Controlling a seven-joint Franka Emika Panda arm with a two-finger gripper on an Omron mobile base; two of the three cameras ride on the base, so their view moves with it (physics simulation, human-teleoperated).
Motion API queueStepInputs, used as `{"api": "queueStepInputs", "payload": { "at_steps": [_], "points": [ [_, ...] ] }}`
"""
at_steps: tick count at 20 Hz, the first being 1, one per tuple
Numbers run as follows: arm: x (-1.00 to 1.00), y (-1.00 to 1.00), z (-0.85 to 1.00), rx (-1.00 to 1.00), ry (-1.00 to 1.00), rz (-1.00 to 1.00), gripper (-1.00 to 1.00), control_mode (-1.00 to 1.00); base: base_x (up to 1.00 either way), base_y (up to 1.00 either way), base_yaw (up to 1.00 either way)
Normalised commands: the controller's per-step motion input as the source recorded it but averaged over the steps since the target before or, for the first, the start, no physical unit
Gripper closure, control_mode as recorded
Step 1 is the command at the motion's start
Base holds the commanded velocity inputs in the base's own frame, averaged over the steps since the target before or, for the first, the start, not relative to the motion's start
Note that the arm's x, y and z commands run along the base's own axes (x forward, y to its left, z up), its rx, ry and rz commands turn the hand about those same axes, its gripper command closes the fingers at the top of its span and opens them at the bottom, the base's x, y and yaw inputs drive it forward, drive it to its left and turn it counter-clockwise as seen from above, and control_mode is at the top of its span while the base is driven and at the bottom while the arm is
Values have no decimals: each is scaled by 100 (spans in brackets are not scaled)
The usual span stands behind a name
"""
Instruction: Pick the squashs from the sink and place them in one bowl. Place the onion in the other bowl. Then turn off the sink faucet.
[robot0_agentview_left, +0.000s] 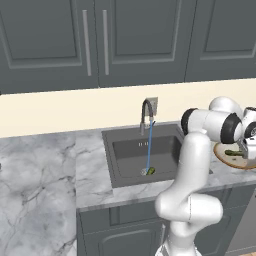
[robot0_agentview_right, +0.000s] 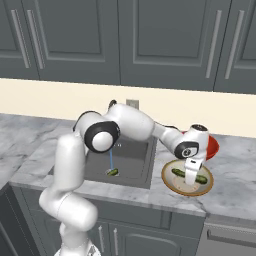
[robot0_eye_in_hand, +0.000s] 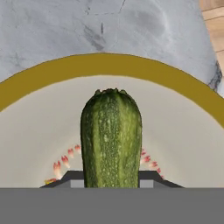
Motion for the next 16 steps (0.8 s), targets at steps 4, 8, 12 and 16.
{"api": "queueStepInputs", "payload": {
  "at_steps": [4, 8, 12, 16],
  "points": [
    [0, 0, -14, 1, 0, 0, 100, -100, 0, 0, 0],
    [0, 0, -10, 0, 0, 0, 100, -100, 0, 0, 0],
    [-1, 0, -3, 0, 0, 0, -100, -100, 0, 0, 0],
    [-23, 0, 2, 0, -6, 0, -100, -100, 0, 0, 0]
  ]
}}
